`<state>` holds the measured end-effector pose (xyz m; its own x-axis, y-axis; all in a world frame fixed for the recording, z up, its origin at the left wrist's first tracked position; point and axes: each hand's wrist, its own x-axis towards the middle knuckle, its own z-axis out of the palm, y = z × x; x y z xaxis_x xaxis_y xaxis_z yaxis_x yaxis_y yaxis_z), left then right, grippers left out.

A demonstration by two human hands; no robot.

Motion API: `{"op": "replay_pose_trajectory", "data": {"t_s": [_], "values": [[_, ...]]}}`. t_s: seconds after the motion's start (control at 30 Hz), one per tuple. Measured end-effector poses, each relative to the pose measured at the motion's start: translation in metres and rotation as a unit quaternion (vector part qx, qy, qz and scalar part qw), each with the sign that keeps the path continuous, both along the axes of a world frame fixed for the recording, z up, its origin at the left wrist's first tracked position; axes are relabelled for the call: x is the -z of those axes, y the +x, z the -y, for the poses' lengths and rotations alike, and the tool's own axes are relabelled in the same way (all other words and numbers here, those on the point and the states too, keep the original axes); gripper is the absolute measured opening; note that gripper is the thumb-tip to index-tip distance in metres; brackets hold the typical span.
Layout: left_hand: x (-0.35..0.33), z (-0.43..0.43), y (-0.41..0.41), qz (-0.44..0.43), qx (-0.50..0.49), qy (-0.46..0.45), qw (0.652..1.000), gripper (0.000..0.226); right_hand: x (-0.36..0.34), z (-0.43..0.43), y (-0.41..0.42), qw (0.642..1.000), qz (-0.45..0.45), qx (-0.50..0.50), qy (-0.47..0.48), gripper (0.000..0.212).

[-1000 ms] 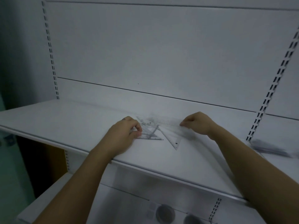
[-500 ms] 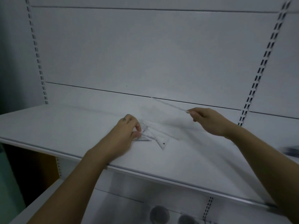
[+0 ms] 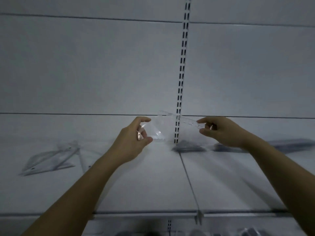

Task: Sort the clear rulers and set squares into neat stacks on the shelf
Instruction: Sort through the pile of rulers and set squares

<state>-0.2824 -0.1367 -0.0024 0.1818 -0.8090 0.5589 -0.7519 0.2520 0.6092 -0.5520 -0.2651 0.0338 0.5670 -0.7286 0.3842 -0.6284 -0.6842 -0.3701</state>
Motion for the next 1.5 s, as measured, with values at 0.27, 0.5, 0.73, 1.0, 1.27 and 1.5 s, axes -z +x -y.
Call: {"op": "replay_pose_trajectory", "data": {"t_s": [0.27, 0.5, 0.73, 1.0, 1.27, 1.5], "values": [[0.010, 0.088, -0.083, 0.069, 0.020, 0.133, 0.988, 0.054, -0.004, 0.042, -0.101, 1.000, -0.003, 0.024, -0.011, 0.033], [0.026, 0.124, -0.102, 0.188, -0.050, 0.195, 0.961, 0.051, 0.004, 0.074, -0.151, 0.997, -0.074, -0.007, -0.005, 0.033], [0.024, 0.129, -0.107, 0.235, -0.070, 0.273, 0.930, 0.042, 0.007, 0.107, -0.168, 0.996, -0.080, -0.043, -0.014, 0.030], [0.009, 0.140, -0.171, 0.332, -0.121, 0.186, 0.917, 0.044, 0.002, 0.145, -0.208, 0.994, -0.097, -0.047, 0.011, 0.029], [0.001, 0.186, -0.278, 0.331, 0.016, 0.119, 0.936, 0.046, 0.007, 0.179, -0.289, 0.991, -0.122, 0.053, -0.010, 0.028], [0.018, 0.214, -0.324, 0.380, 0.043, 0.067, 0.921, 0.040, 0.030, 0.197, -0.327, 0.974, -0.169, 0.144, -0.044, 0.039]]}}
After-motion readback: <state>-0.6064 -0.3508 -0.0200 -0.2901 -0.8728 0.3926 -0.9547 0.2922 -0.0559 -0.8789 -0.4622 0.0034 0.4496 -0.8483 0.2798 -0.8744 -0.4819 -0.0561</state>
